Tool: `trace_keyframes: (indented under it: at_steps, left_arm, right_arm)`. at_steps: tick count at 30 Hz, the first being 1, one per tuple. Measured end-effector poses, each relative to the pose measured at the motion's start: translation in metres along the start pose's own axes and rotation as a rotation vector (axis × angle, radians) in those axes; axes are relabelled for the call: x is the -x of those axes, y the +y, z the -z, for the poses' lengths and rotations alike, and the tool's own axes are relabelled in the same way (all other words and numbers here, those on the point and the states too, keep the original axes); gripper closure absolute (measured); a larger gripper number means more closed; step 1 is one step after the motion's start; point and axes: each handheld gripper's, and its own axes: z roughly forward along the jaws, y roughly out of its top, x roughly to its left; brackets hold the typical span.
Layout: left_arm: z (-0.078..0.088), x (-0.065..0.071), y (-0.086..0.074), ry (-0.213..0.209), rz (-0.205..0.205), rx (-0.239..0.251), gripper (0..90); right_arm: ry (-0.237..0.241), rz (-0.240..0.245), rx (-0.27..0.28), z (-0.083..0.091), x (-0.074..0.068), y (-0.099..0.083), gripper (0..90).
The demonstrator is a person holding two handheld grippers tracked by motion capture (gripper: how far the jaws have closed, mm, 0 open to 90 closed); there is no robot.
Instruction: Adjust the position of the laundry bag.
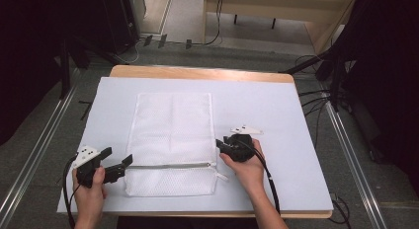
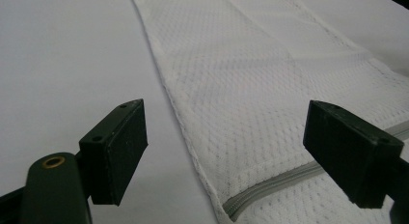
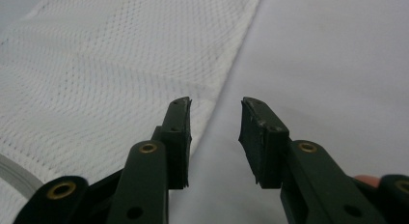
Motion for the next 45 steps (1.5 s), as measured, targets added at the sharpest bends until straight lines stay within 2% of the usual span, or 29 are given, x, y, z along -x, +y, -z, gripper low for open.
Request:
trace_keyframes:
  at_steps: [5, 9, 14, 21, 26, 29, 31, 32, 33, 34, 35, 36, 37, 38, 41, 45]
  left_arm:
    - [-0.002, 0.002, 0.001, -0.014, -0.003, 0.000, 16.2]
    - [-0.003, 0.003, 0.002, -0.019, -0.003, -0.003, 16.2]
    - [-0.005, 0.003, 0.002, -0.023, 0.006, -0.006, 16.2]
    - [-0.005, 0.003, 0.002, -0.030, 0.007, -0.006, 16.2]
    - [-0.005, 0.003, 0.002, -0.036, 0.021, 0.002, 16.4]
    - [-0.005, 0.003, 0.003, -0.036, 0.019, -0.001, 16.4]
    - [-0.005, 0.004, 0.003, -0.037, 0.018, -0.003, 16.4]
    - [-0.005, 0.004, 0.003, -0.039, 0.019, -0.003, 16.4]
    - [-0.006, 0.004, 0.003, -0.042, 0.019, -0.004, 16.4]
    - [-0.006, 0.004, 0.003, -0.042, 0.019, -0.004, 16.5]
    - [-0.006, 0.004, 0.003, -0.044, 0.019, -0.004, 16.5]
    - [-0.006, 0.004, 0.003, -0.045, 0.019, -0.005, 16.5]
    - [-0.006, 0.004, 0.003, -0.046, 0.019, -0.005, 16.5]
    - [-0.006, 0.004, 0.003, -0.048, 0.019, -0.004, 16.5]
    - [-0.005, 0.003, 0.002, -0.046, 0.022, -0.003, 16.6]
    - [-0.005, 0.001, 0.002, -0.048, 0.028, 0.000, 16.6]
  right_arm:
    - [-0.011, 0.019, -0.035, -0.018, -0.009, 0.005, 57.8]
    - [-0.015, 0.019, -0.049, -0.024, -0.010, 0.007, 57.8]
    - [-0.029, 0.052, -0.066, -0.031, -0.014, 0.007, 59.9]
    - [-0.037, 0.050, -0.072, -0.036, -0.020, 0.005, 61.6]
    - [-0.081, 0.086, -0.088, -0.037, -0.030, 0.005, 62.8]
    - [-0.113, 0.106, -0.095, -0.038, -0.034, 0.005, 66.1]
    - [-0.139, 0.142, -0.091, -0.039, -0.038, 0.004, 68.3]
    - [-0.143, 0.164, -0.092, -0.039, -0.039, 0.003, 72.0]
    - [-0.135, 0.169, -0.092, -0.039, -0.042, 0.003, 80.6]
    - [-0.135, 0.169, -0.092, -0.039, -0.042, 0.003, 80.6]
    - [-0.137, 0.156, -0.096, -0.040, -0.042, 0.005, 88.5]
    - [-0.137, 0.156, -0.096, -0.040, -0.042, 0.005, 88.5]
    - [-0.132, 0.125, -0.104, -0.040, -0.039, 0.007, 90.0]
    - [-0.132, 0.125, -0.104, -0.040, -0.039, 0.007, 90.0]
    - [-0.098, 0.092, -0.099, -0.039, -0.034, 0.007, 90.0]
    - [-0.106, 0.101, -0.072, -0.033, -0.030, 0.007, 90.0]
